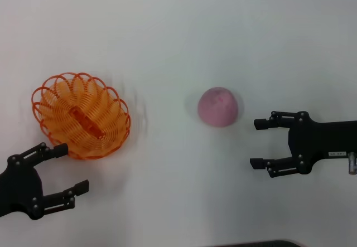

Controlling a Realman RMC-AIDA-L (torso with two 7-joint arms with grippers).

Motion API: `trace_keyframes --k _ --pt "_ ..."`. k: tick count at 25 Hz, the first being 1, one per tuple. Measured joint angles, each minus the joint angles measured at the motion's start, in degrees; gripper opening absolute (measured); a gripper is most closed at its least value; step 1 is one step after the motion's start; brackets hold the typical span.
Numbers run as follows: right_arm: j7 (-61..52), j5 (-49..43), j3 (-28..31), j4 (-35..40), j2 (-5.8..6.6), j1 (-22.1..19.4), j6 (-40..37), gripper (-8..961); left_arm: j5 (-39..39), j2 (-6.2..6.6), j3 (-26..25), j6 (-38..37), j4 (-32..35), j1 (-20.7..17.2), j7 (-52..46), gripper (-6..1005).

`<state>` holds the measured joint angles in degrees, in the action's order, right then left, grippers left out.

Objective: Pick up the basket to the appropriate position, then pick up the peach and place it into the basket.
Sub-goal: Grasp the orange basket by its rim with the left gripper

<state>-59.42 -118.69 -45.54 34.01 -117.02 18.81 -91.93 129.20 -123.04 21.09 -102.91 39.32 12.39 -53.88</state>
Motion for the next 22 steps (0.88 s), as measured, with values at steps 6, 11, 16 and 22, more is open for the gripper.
trace_keyframes --k 6,11,16,22 --pt "0.01 -0.19 0.28 0.00 -0.08 0.07 0.00 896 0.00 0.00 -0.05 -0.20 0.02 0.00 0.00 882" --pt "0.01 -0.26 0.28 0.00 -0.07 0.19 0.00 896 0.00 0.00 -0.25 -0.21 -0.02 -0.03 -0.03 880" --pt "0.00 -0.30 0.28 0.00 -0.05 0.30 0.00 897 -0.32 0.21 -0.53 -2.06 0.72 -0.03 -3.23 878" --pt "-0.01 -0.31 0.27 -0.01 0.03 0.35 0.00 897 -0.56 0.68 -1.04 -3.68 3.56 1.24 -15.49 876"
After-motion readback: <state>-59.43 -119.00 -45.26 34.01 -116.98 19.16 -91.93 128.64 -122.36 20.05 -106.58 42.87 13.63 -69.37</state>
